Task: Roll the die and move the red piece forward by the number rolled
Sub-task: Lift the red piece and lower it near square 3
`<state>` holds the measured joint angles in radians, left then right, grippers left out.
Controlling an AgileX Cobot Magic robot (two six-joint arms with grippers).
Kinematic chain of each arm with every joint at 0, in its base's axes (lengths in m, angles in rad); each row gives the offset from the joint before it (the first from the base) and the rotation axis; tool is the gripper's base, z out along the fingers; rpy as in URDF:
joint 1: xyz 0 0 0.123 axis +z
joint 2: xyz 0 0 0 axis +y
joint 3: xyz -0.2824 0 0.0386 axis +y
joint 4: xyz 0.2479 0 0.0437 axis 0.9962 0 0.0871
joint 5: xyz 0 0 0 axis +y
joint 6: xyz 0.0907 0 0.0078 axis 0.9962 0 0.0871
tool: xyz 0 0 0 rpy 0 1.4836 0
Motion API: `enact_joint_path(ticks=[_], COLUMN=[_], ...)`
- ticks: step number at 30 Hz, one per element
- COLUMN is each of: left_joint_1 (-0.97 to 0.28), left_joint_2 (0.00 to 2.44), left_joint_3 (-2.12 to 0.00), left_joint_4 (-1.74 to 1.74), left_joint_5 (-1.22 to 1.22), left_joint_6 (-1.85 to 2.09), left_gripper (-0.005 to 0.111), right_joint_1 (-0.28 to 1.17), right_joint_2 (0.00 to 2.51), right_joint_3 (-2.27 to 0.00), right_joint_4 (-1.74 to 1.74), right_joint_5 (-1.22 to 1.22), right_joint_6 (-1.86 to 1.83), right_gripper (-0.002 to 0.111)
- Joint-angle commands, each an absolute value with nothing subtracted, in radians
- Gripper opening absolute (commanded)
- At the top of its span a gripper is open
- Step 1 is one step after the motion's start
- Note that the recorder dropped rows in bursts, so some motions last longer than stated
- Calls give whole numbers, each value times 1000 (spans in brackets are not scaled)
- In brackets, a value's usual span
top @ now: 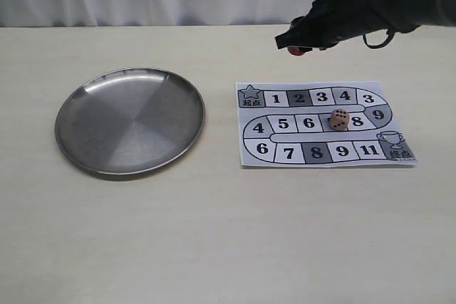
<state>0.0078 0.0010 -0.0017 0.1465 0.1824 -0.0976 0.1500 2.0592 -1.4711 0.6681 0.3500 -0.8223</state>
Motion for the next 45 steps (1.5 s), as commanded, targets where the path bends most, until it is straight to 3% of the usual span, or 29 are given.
enact_joint_path(ticks=[1, 15, 32, 45], left_joint_1=[-1, -1, -1, -1], left_joint_2=[0, 0, 0, 0], left_joint_3=[0, 0, 0, 0], left_joint_4=[144, 144, 144, 144], left_joint_5=[173, 173, 173, 173], left_joint_6=[-99, -99, -99, -99], left_gripper=[0, 0, 0, 0], right_joint_1=[125, 125, 116, 26], right_joint_2=[2121, 2277, 2010, 2263], right_joint_3=[-1471, -1471, -1471, -1471], right_joint_4=[658, 658, 451, 452], right_joint_5=[354, 356, 370, 445], right_joint_6=[-796, -796, -686, -635], right_gripper=[5, 5, 5, 5])
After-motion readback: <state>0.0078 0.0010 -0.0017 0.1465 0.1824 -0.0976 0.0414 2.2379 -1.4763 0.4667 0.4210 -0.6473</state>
